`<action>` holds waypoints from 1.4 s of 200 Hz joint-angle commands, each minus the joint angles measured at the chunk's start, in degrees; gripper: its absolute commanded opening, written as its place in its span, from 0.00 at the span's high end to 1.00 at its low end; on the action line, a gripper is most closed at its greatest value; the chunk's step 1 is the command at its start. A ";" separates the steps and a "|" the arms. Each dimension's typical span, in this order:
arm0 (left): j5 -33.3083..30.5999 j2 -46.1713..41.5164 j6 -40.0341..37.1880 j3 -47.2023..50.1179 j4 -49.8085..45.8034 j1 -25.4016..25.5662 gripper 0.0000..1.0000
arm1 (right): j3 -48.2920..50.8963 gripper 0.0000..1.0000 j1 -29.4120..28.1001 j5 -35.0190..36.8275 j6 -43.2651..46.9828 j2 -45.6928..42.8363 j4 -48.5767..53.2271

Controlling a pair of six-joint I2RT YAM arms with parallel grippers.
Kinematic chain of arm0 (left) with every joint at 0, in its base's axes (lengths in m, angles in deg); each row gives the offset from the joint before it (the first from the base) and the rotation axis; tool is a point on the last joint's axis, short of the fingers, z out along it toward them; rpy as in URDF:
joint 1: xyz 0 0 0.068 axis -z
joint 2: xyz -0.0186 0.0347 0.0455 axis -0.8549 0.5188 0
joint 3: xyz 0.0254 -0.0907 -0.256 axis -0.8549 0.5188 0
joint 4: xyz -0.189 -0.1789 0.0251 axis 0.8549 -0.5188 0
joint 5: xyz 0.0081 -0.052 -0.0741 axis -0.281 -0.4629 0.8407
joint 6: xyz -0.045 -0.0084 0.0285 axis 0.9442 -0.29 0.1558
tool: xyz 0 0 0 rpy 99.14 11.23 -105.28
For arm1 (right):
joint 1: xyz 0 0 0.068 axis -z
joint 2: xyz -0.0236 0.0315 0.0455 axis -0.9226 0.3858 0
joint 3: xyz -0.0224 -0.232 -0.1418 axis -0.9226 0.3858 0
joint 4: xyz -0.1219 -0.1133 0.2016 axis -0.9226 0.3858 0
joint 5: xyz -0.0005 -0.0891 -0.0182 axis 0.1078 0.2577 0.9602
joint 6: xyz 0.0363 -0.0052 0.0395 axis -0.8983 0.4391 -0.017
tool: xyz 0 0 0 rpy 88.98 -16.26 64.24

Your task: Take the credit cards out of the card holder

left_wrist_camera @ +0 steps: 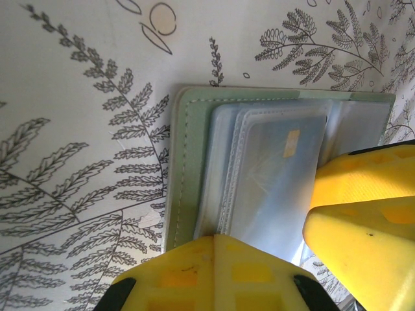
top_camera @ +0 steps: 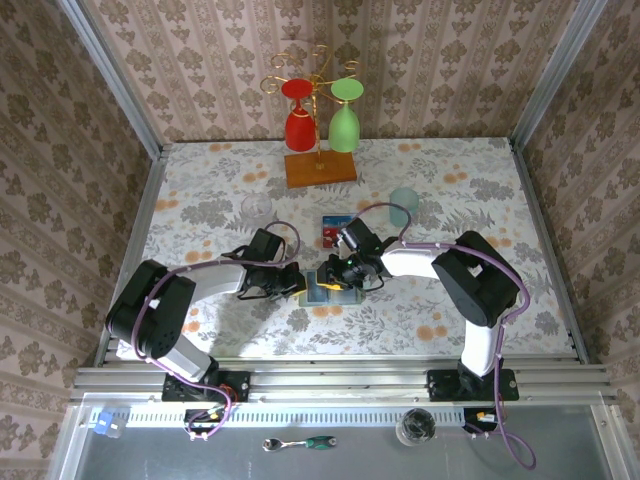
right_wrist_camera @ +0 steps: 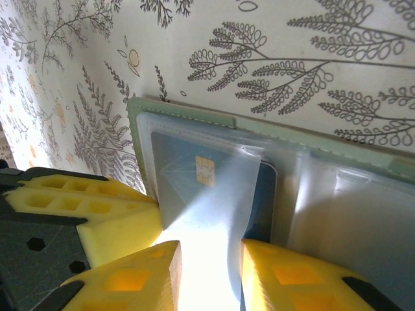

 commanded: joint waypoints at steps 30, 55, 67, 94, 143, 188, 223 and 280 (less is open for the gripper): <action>-0.74 0.04 -0.75 1.06 -2.02 -0.26 0.95 | -1.31 0.69 -0.41 5.36 2.98 -2.71 8.21; -0.68 0.04 -0.79 0.81 -2.19 -0.26 0.95 | -1.98 0.68 -0.52 5.59 3.62 -3.32 9.17; -0.56 -0.02 -0.79 0.59 -2.36 -0.26 0.95 | -1.95 0.68 -0.61 5.08 3.72 -3.58 8.30; -0.56 -1.17 -0.97 -0.62 -3.52 -0.26 0.95 | -1.58 0.68 -0.60 4.34 3.54 -4.53 7.21; -0.70 -2.49 -1.72 -4.14 -6.54 -0.10 0.95 | -1.30 0.69 -0.56 4.47 3.47 -5.79 7.39; -0.48 -0.40 -1.76 -5.94 -6.59 1.58 0.96 | -0.60 0.69 -0.34 4.76 3.36 -5.97 7.45; -1.35 1.13 -1.67 -5.81 -7.29 2.03 0.99 | -0.49 0.69 0.01 4.61 3.39 -5.59 7.23; -1.49 2.96 -1.67 -4.75 -6.69 1.98 1.00 | -0.75 0.69 0.01 3.55 3.17 -4.24 6.40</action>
